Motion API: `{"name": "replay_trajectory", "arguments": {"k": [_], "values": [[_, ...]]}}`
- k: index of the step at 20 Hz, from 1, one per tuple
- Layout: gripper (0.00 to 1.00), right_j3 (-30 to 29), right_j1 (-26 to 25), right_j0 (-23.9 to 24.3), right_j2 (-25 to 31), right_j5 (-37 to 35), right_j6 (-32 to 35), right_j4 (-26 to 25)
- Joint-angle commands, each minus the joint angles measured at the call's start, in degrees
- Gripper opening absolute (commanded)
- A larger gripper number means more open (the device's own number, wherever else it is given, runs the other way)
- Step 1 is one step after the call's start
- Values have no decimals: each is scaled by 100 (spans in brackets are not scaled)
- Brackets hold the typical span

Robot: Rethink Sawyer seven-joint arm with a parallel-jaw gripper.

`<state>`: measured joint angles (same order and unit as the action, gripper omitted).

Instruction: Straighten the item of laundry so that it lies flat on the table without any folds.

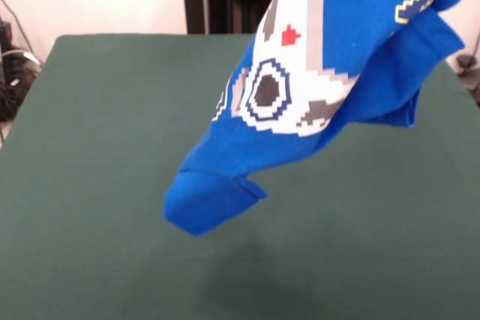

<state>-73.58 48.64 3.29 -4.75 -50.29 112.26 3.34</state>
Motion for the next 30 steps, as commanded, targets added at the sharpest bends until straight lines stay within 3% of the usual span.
{"name": "replay_trajectory", "arguments": {"k": [1,13,24,30], "values": [[0,-1214,64,-217,12,-459,1022,140],[0,-1720,143,-230,-104,0,1100,234],[0,-3067,-85,487,439,2103,396,148],[0,-3197,-318,762,617,2704,242,-116]]}}
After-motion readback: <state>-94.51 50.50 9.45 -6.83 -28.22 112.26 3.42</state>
